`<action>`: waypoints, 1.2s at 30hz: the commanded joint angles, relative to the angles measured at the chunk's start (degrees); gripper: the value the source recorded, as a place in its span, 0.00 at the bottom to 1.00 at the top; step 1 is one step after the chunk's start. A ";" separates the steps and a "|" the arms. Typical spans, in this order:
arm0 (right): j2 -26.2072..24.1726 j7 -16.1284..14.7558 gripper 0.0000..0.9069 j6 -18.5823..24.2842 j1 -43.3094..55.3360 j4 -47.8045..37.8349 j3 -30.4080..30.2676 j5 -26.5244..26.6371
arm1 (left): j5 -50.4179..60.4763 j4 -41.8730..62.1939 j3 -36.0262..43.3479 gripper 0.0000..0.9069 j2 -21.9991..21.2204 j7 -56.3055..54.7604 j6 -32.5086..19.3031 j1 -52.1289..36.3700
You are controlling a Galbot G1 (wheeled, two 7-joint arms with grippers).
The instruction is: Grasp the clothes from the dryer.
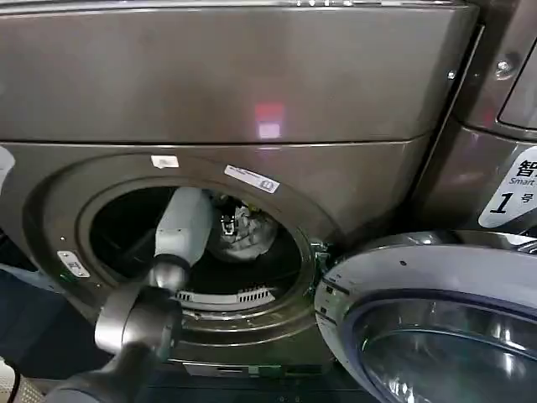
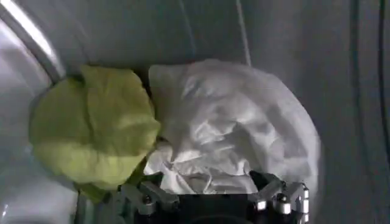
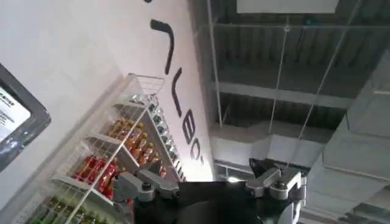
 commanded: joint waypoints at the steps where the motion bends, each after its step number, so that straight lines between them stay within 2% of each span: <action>1: 0.03 -0.11 1.00 0.03 0.00 0.28 -0.15 0.19 | -7.54 2.11 4.56 1.00 -0.37 -7.40 0.88 -0.64; 9: 0.29 -0.25 1.00 0.14 0.47 0.65 -1.03 0.19 | -12.06 2.07 6.18 1.00 -0.63 -5.60 1.61 -0.43; 24: 0.70 -0.29 1.00 -0.01 1.12 1.98 -2.16 0.78 | -12.18 5.69 6.76 1.00 -0.52 -2.25 6.02 -0.27; 36: 0.76 -0.54 1.00 0.04 0.03 2.29 -1.58 1.46 | -18.72 7.24 14.86 1.00 1.30 -7.40 8.62 -0.32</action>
